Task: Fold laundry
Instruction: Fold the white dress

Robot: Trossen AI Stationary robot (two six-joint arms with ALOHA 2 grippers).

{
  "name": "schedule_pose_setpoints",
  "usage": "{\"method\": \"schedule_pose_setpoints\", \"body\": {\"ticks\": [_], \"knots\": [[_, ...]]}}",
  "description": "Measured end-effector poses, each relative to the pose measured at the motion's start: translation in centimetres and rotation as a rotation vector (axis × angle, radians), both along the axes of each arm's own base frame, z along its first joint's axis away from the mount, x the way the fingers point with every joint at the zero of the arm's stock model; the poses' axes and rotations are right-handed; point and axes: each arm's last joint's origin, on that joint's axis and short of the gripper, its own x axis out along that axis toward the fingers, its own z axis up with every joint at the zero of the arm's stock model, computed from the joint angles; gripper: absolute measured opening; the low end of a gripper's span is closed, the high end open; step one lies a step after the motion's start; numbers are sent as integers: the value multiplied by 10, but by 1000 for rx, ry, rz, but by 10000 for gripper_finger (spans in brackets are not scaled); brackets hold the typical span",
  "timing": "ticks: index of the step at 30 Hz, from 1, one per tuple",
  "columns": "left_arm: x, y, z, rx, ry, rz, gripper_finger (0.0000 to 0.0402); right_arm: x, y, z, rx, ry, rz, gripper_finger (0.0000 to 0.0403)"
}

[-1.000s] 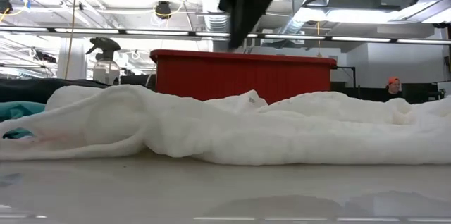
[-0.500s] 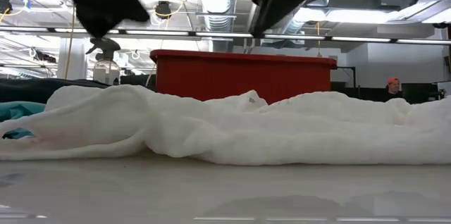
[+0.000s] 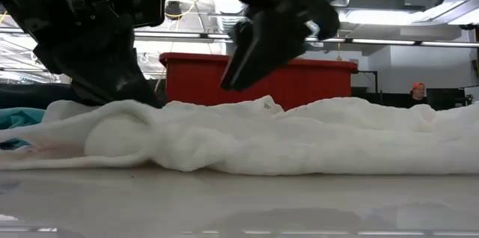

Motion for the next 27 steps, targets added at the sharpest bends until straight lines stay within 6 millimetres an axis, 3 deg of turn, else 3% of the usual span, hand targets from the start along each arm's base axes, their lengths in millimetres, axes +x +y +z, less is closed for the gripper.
{"method": "schedule_pose_setpoints", "body": {"ticks": [7,15,18,25,27], "knots": [[0,1,-5,5,28,2,0,18,-1,-19,17,-26,-72,235],[-1,2,-7,17,49,-3,0,20,3,-38,-46,0,-166,221],[-1,2,-7,25,52,2,0,20,1,-35,-69,-17,-185,178],[-1,4,-8,35,55,13,0,21,-4,-32,-112,-14,-212,26],[-1,4,-8,36,56,14,0,25,-6,-23,-141,-16,-193,18]]}}
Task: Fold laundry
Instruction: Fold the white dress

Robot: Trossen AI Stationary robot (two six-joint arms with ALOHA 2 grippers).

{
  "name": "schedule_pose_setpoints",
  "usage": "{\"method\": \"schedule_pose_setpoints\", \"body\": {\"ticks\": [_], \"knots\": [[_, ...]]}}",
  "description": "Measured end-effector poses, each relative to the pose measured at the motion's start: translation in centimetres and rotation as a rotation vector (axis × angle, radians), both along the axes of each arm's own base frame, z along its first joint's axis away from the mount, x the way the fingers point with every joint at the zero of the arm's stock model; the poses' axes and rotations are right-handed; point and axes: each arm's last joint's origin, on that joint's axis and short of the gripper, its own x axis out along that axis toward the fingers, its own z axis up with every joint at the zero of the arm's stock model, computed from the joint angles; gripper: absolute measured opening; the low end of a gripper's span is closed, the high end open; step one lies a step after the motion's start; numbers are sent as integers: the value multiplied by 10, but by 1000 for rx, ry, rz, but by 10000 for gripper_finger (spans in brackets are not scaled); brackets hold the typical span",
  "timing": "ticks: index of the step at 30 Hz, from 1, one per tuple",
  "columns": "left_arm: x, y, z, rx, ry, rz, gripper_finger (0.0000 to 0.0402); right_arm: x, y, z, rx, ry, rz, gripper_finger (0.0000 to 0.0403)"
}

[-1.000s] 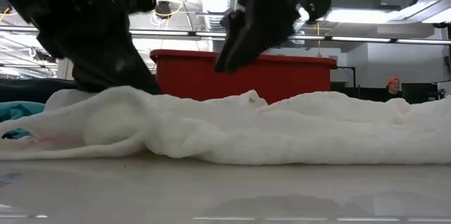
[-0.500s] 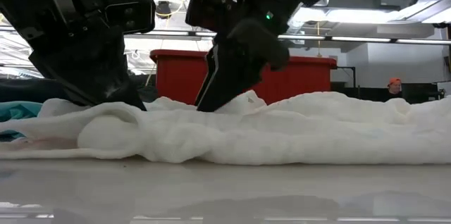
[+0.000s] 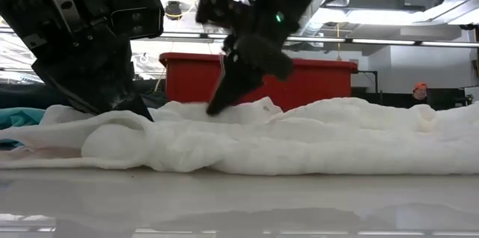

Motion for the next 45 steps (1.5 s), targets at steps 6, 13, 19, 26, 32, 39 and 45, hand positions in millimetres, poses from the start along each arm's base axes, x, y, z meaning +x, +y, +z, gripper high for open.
{"method": "schedule_pose_setpoints", "body": {"ticks": [6,13,19,26,32,39,45], "knots": [[0,0,0,5,0,4,0,16,-14,42,-170,-44,27,18],[0,0,0,3,1,4,0,29,-57,68,-190,-95,3,37],[-1,-1,-1,-7,7,12,0,28,-105,58,-120,-80,-50,117],[-2,-1,-1,-26,12,24,0,17,-142,71,4,-24,-80,206],[-4,0,-4,-40,58,26,0,-35,-140,99,268,282,17,217],[-6,1,-5,-32,78,22,0,-106,-113,64,527,684,-113,203],[-6,1,-5,-26,81,26,0,-166,-93,33,437,723,-274,202]]}}
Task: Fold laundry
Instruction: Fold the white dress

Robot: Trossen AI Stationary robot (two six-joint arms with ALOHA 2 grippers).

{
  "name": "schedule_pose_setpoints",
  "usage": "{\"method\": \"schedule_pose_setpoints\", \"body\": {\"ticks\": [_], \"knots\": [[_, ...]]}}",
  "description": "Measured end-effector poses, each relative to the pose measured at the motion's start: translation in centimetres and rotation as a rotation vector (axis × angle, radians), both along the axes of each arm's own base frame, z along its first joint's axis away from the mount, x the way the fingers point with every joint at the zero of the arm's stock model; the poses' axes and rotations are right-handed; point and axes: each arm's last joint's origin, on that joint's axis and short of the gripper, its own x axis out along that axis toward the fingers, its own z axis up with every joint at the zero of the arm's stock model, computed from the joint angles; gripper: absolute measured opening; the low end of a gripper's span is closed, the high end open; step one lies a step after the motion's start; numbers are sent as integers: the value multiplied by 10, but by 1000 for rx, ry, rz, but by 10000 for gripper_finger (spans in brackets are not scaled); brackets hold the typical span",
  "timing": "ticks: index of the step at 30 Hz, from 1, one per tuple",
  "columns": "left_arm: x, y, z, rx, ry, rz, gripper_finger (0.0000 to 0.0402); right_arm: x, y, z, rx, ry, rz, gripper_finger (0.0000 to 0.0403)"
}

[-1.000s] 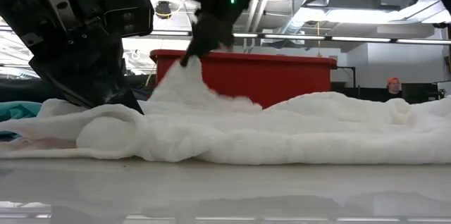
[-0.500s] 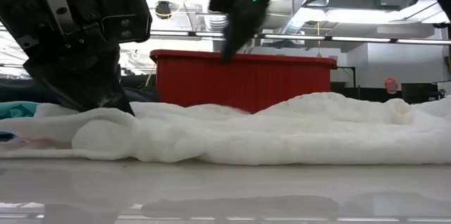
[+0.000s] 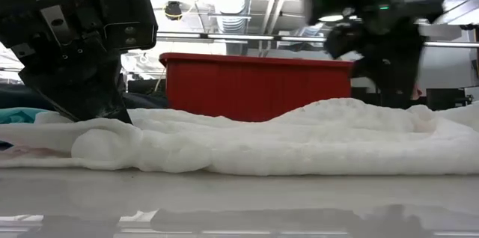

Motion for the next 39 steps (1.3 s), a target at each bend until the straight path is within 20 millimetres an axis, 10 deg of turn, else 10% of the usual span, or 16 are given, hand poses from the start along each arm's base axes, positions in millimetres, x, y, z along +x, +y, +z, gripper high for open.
{"method": "schedule_pose_setpoints", "body": {"ticks": [16,25,39], "knots": [[3,5,0,-10,0,17,0,-43,17,-20,-274,8,-119,198],[3,5,0,-18,0,25,0,-51,14,-20,-414,136,-64,20],[3,5,0,-25,3,22,0,-60,-17,7,-470,92,-141,52]]}}
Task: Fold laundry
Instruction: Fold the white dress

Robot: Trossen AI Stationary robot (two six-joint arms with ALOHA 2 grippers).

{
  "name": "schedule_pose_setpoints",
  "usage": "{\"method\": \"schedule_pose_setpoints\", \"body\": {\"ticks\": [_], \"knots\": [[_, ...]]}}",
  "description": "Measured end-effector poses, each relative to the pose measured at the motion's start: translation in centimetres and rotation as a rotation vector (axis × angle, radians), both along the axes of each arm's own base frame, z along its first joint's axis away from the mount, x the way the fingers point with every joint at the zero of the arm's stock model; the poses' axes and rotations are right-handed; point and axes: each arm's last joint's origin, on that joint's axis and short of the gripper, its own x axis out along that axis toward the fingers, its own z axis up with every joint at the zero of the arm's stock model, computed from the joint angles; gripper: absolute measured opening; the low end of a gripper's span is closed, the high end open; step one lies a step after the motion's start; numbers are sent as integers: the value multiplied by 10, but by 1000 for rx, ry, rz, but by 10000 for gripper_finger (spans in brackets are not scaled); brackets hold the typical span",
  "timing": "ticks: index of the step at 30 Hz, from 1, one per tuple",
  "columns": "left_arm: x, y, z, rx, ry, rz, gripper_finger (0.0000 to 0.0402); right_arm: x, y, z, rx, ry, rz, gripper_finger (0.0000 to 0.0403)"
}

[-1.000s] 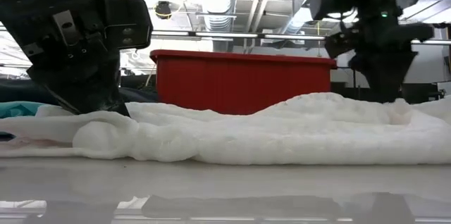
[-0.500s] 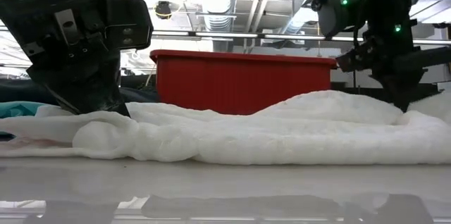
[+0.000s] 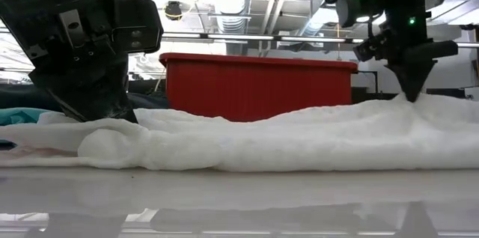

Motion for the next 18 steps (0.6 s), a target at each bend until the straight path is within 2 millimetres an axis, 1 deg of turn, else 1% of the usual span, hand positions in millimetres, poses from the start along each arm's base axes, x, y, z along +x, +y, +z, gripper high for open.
{"method": "schedule_pose_setpoints", "body": {"ticks": [3,8,11,13,15,18], "knots": [[0,0,0,0,0,0,0,-1,-5,0,-5,5,-26,91],[0,0,0,0,0,0,0,-3,-24,2,-102,-7,-94,167],[0,0,0,-2,1,0,0,-8,-29,5,-65,-41,-169,204],[0,0,0,-5,3,1,0,-12,-26,10,26,-95,-239,219],[0,0,0,-3,7,-6,0,-17,-17,14,96,-147,-306,226],[-1,0,-1,9,14,-18,0,-28,2,18,100,-190,-350,227]]}}
